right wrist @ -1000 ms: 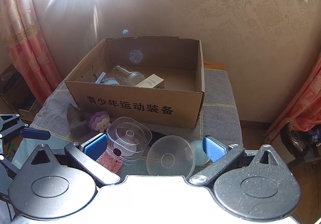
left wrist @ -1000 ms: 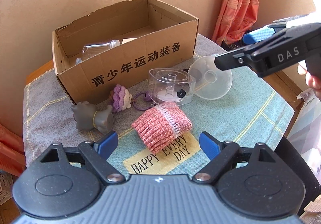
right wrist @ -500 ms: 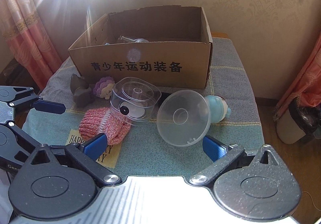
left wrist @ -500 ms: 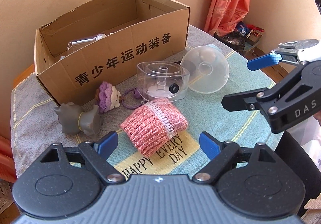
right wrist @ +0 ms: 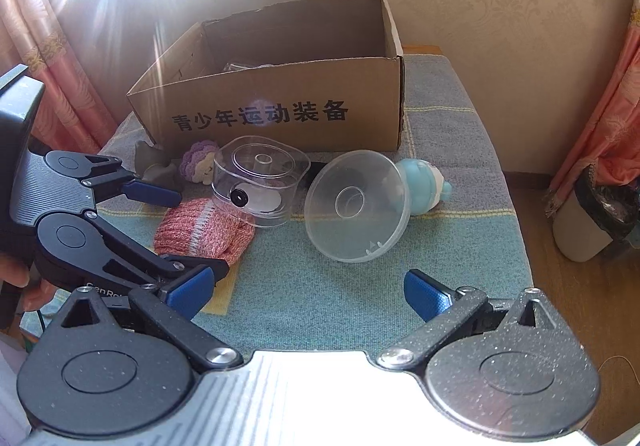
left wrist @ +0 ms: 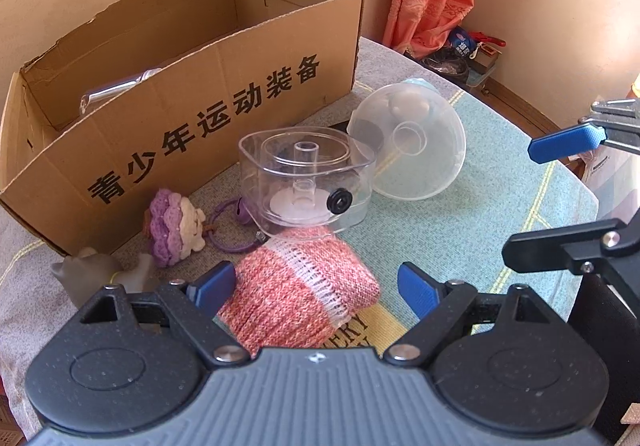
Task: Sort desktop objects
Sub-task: 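Withdraw both tools from the box toward the pink sock and clear lid, then grasp the pink knit sock with the left tool while the right tool grasps the clear round lid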
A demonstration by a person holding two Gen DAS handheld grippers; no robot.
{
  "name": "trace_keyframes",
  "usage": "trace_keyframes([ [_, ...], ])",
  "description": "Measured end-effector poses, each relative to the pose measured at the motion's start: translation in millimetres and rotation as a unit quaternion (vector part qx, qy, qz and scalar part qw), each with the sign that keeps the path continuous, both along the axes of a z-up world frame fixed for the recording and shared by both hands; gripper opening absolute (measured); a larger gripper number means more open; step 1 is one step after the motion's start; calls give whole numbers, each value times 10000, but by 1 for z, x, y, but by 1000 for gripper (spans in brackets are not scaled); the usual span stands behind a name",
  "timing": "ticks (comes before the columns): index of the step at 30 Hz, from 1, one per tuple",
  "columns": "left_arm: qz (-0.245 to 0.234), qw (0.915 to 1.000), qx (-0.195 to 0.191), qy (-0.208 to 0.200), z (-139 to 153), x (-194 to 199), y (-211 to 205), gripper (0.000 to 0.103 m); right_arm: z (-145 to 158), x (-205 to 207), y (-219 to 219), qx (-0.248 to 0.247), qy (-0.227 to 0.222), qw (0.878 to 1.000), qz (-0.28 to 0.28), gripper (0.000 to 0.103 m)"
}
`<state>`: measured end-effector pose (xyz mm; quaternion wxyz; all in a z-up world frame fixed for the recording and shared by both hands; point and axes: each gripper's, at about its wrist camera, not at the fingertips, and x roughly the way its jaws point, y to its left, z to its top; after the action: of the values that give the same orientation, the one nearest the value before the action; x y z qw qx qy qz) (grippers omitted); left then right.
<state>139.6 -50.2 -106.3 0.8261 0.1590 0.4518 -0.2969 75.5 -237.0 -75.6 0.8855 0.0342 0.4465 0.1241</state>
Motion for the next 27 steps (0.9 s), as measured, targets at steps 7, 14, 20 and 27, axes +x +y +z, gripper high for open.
trace_keyframes([
  [7, -54, 9999, 148, -50, -12, 9, -6, 88, 0, -1, -5, 50, 32, 9999, -107, 103],
  [14, -251, 9995, 154, 116, -6, -6, -1, 90, 1, -2, -5, 123, 16, 9999, -96, 103],
  [20, -583, 9979, 283, -64, 1, -14, 2, 90, -1, -1, -2, 136, 25, 9999, -23, 103],
  [27, -947, 9935, 562, -298, -10, -10, -8, 90, -1, 0, -2, 81, -32, 9999, 67, 103],
])
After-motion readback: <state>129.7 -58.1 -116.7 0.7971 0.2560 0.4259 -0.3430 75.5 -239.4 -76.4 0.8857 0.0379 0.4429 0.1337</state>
